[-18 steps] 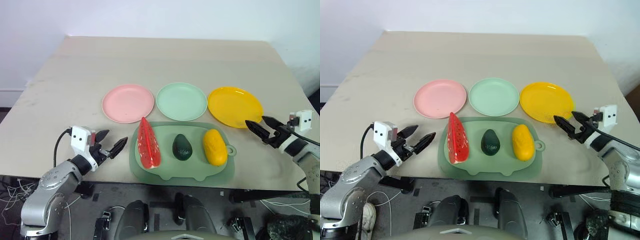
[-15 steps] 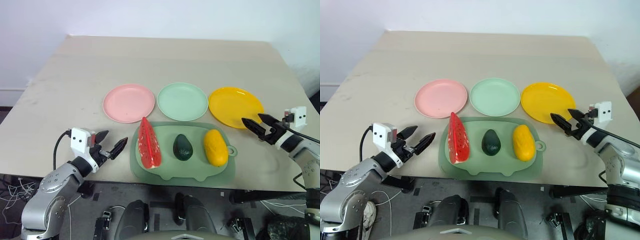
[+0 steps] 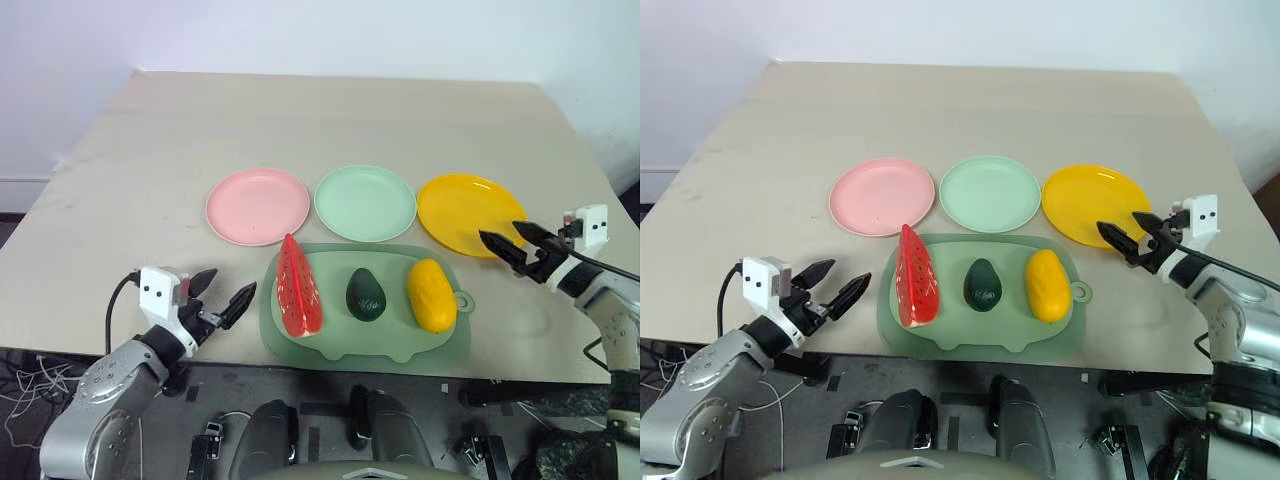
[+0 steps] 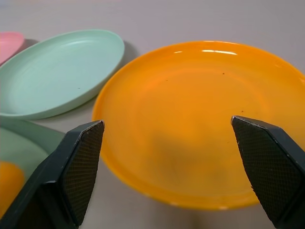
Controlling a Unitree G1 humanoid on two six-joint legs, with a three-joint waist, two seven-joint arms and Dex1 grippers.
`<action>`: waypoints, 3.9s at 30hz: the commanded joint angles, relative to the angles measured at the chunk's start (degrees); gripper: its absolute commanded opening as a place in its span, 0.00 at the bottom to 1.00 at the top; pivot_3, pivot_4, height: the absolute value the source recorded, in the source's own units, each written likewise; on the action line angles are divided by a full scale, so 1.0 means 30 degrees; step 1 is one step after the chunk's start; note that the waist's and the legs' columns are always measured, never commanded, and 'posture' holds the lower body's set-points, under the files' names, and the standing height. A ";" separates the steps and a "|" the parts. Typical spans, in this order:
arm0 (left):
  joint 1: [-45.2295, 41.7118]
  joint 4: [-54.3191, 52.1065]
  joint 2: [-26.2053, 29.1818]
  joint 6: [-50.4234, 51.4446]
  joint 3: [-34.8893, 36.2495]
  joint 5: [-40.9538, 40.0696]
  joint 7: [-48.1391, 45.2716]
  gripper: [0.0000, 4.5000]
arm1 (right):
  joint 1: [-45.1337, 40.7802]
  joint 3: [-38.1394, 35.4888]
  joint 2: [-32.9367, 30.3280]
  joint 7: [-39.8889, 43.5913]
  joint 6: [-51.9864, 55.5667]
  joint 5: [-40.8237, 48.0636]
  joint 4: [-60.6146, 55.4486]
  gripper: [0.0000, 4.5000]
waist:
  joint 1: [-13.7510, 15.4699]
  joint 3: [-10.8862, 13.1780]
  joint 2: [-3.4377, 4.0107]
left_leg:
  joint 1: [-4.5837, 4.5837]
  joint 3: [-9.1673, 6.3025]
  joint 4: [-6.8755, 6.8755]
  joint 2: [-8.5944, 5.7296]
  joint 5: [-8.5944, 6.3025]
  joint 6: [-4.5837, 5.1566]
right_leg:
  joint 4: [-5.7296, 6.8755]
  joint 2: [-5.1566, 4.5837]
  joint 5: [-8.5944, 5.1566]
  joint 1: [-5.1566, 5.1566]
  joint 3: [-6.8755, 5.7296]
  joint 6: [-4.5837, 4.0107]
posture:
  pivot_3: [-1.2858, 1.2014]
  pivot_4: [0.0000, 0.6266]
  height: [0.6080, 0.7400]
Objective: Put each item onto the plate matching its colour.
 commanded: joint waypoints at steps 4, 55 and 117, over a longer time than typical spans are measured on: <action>-0.1249 0.1648 0.1256 -0.0675 0.0877 -0.0087 -0.1361 0.99 | 0.1871 -0.1454 0.0771 -0.1793 0.1349 0.1496 -0.4462 1.00 | 0.0009 0.0000 0.0001 | -0.0005 0.0000 0.0001 0.0001 0.0000 0.0000 | -0.0002 0.0005 -0.0001 -0.0001 -0.0002 -0.0001 | 0.52 0.24 1.00; -0.2753 0.3253 0.2516 -0.0705 -0.0001 -0.0602 -0.3862 1.00 | 0.1651 0.5349 0.0549 -1.3779 1.1233 0.3657 -1.5074 0.70 | -0.0016 -0.0006 -0.0010 | -0.0054 -0.0004 -0.0014 0.0010 -0.0004 -0.0001 | -0.0018 0.0000 -0.0031 -0.0054 -0.0003 -0.0041 | 0.52 0.24 1.00; -0.2114 0.2405 0.2578 -0.0582 0.0039 -0.0627 -0.3384 1.00 | -0.1578 0.7986 0.3011 -1.2202 1.4355 0.7312 -1.5806 1.00 | -0.0037 0.0001 -0.0008 | -0.0062 -0.0003 -0.0019 0.0014 -0.0006 0.0004 | -0.0015 -0.0006 -0.0029 -0.0067 -0.0015 -0.0040 | 0.52 0.24 1.00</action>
